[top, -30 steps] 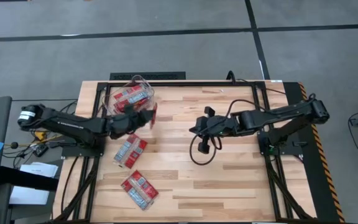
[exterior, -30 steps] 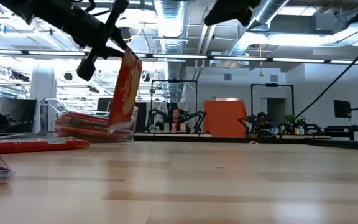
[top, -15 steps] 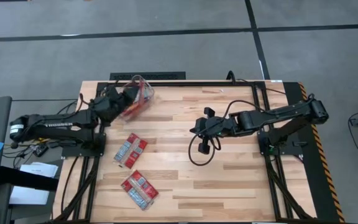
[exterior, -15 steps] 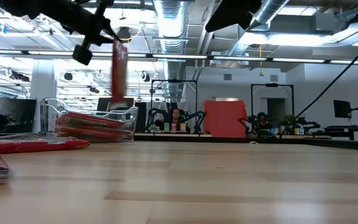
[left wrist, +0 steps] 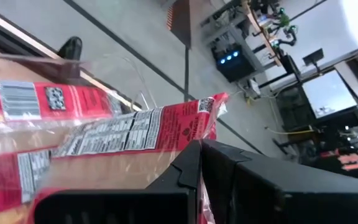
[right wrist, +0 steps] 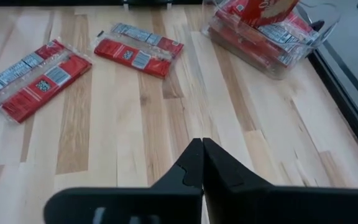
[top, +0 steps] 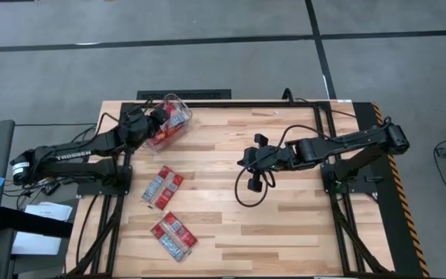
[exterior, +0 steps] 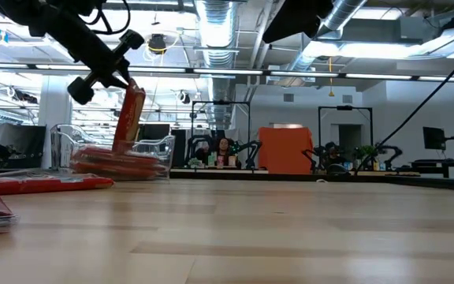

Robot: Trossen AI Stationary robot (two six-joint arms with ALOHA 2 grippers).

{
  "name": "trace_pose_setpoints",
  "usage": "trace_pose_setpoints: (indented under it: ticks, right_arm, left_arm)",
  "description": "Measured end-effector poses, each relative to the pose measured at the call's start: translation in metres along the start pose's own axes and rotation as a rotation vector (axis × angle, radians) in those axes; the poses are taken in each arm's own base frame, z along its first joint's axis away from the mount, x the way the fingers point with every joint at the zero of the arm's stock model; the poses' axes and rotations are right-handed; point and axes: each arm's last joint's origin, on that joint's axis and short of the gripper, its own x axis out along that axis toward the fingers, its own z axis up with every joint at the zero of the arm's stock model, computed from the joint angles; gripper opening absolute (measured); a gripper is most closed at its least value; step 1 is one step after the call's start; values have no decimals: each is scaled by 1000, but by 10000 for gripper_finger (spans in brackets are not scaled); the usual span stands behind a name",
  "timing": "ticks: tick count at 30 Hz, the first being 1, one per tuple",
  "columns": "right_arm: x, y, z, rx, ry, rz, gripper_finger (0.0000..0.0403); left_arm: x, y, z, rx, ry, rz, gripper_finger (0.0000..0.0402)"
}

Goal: Sort popcorn bags into baskets
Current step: Put the red popcorn bag into the transparent bin

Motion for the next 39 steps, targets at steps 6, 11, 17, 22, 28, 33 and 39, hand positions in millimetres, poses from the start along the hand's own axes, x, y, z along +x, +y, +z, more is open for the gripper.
trace_pose_setpoints:
  ticks: [6,11,17,22,28,33,39]
  right_arm:
    - [0,0,-1,0,9,-1,22]
    - [0,-1,-3,-7,34,-5,35]
    - [0,-1,-3,-10,35,-5,26]
    - [0,-1,-3,-14,32,-5,19]
    - [0,-2,-3,-11,32,-10,40]
    - [2,-9,-2,4,34,-28,67]
    - [3,-12,-2,10,37,-36,93]
  left_arm:
    - [-2,7,2,20,7,59,0]
    - [-11,20,7,1,-11,152,0]
    - [-22,22,19,1,-89,153,0]
    - [-26,32,19,48,-63,217,0]
    - [-24,35,17,99,-79,256,1]
    - [-25,35,20,212,-151,275,32]
    - [-28,29,28,224,-290,262,119]
